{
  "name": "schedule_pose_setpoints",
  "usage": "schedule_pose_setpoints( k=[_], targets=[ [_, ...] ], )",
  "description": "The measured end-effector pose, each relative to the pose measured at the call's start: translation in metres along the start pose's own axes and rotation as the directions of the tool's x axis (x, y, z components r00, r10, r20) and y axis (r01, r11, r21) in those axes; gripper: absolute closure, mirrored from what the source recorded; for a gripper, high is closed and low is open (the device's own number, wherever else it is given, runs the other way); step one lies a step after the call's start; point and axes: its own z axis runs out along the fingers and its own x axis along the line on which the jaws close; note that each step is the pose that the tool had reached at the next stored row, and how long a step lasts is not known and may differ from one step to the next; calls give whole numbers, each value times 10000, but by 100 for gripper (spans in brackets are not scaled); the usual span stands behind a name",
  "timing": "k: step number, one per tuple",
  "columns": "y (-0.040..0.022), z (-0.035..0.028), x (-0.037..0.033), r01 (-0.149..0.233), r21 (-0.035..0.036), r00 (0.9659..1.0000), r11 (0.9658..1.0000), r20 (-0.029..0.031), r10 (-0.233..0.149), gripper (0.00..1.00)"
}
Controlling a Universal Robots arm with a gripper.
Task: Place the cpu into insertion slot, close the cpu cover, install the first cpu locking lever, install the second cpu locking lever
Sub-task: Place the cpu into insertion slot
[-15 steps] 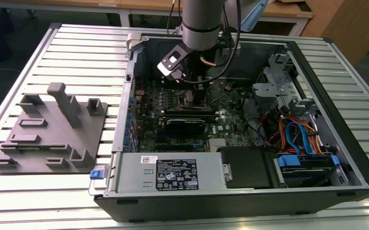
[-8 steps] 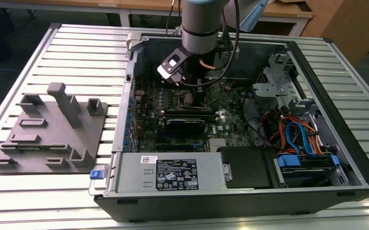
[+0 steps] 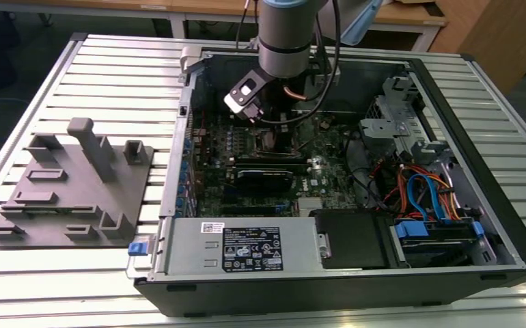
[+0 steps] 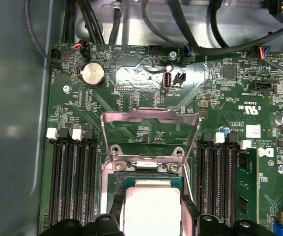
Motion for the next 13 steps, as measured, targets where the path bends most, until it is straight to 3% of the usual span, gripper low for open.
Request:
schedule_pose_setpoints(
  k=[13],
  targets=[
    [-17,56,30,-57,-1,10000,10000,1,57,46]
  ],
)
